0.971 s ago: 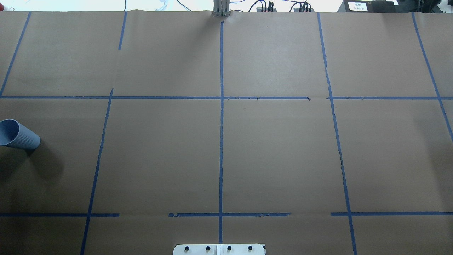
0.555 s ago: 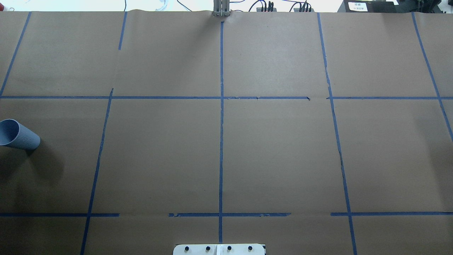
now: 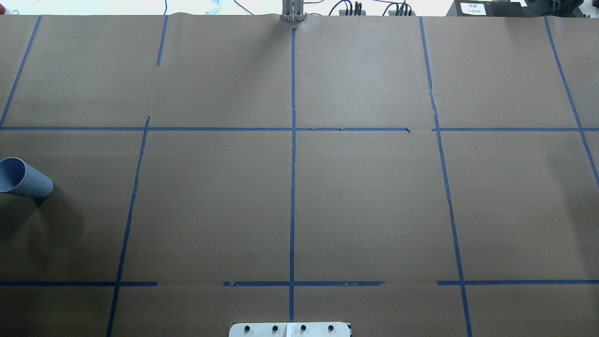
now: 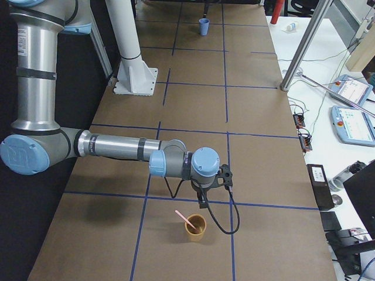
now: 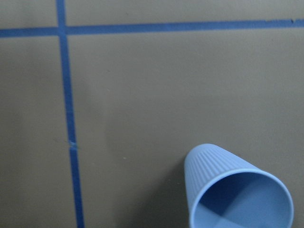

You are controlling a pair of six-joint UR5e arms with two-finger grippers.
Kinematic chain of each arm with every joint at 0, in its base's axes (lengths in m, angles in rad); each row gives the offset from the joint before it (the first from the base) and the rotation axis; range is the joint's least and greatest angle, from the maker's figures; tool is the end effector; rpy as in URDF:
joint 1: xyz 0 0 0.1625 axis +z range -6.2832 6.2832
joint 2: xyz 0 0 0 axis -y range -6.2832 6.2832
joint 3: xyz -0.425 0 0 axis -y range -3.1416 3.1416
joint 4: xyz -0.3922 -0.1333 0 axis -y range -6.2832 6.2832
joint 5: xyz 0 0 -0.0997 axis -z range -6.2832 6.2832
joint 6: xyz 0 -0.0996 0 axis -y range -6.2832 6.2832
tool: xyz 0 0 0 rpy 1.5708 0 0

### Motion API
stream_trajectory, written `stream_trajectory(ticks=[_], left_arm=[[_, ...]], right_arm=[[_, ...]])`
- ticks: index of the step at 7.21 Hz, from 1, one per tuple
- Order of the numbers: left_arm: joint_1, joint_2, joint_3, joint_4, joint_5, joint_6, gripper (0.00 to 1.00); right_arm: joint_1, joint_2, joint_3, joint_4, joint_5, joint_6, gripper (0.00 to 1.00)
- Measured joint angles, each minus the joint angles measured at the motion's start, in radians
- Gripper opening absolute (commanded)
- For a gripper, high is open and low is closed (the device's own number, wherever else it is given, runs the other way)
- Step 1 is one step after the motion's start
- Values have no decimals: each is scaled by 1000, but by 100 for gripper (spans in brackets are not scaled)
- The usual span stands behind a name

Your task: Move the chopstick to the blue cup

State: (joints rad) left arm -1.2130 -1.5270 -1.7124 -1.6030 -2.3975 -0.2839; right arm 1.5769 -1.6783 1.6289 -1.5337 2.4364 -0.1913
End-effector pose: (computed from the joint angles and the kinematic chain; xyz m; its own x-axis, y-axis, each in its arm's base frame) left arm 0.1116 -0.4700 0.6028 0.6742 0.0533 -0.7366 -0.1650 0.9831 -0.0799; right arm 0.0602 -0.4447 0.6702 0.6374 -0.1770 0.7499 0.1172 0.9842 0.1327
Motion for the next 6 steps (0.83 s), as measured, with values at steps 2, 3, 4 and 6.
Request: stream_trajectory(ticks=[2,3,4,6], left_arm=[[22,-23,41,-15,0,-5,72],[25,-35,72,-39,1,-6,39],[26,-44,95,-57,1,-6,7],[27,-57,94,-69,-1,-18,0]], right_arm=[[0,-4,-5,18,1,1,100],[0,-9,-8,26,3,3,100],[0,-12,-10,30,9,6,100],[0,-17,-12,32,31,10,100]])
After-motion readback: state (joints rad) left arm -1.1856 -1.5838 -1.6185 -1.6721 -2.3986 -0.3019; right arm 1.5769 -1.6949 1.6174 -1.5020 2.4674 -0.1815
